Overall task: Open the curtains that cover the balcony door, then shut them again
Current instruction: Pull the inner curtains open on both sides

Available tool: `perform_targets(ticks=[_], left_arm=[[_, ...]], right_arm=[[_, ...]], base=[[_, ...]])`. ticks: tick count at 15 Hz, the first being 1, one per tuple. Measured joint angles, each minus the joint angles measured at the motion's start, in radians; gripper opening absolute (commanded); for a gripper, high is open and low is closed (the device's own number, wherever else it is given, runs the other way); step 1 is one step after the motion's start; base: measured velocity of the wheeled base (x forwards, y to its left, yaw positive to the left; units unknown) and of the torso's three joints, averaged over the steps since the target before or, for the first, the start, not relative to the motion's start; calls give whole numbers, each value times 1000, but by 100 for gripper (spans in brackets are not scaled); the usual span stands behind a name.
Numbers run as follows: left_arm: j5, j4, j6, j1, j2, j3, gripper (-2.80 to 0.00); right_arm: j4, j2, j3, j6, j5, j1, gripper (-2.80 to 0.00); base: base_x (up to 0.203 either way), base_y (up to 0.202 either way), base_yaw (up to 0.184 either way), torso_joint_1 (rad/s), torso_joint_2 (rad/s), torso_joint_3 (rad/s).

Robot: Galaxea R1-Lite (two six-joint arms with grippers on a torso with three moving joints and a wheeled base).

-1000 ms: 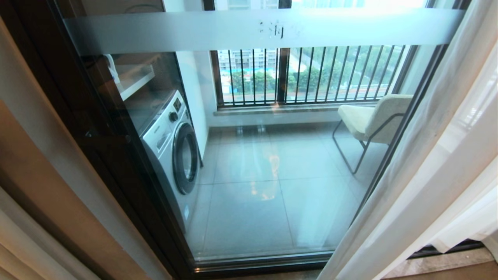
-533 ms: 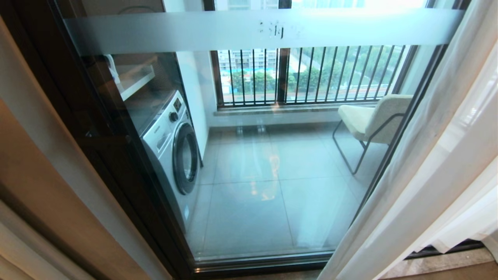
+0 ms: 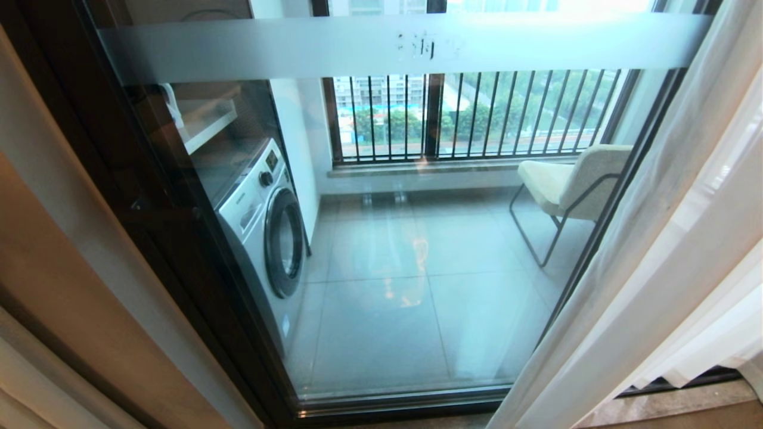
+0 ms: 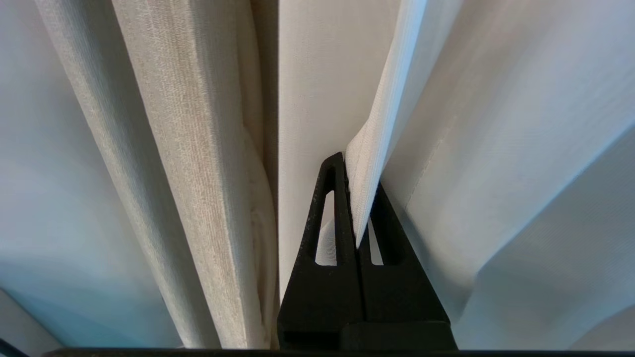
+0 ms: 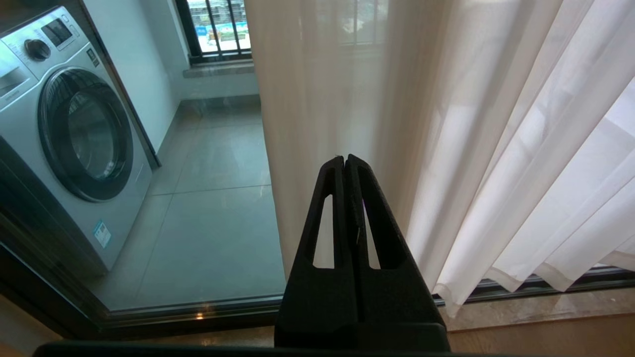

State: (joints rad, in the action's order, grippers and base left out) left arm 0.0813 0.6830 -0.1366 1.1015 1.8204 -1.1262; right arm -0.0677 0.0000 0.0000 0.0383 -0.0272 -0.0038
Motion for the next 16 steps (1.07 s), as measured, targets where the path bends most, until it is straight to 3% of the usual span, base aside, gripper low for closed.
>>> perform_targets(ticks=[10,16], left_arm=[[-60,-7,-3,-12,-118,149,-280],[-61,-10,-14,-71,-164,189,-280]], right_arm=[[0,0,0,0,0,0,-280],[-1,0,0,0,0,0,-280]], base=[[0,0,0,0,0,0],[0,0,0,0,0,0]])
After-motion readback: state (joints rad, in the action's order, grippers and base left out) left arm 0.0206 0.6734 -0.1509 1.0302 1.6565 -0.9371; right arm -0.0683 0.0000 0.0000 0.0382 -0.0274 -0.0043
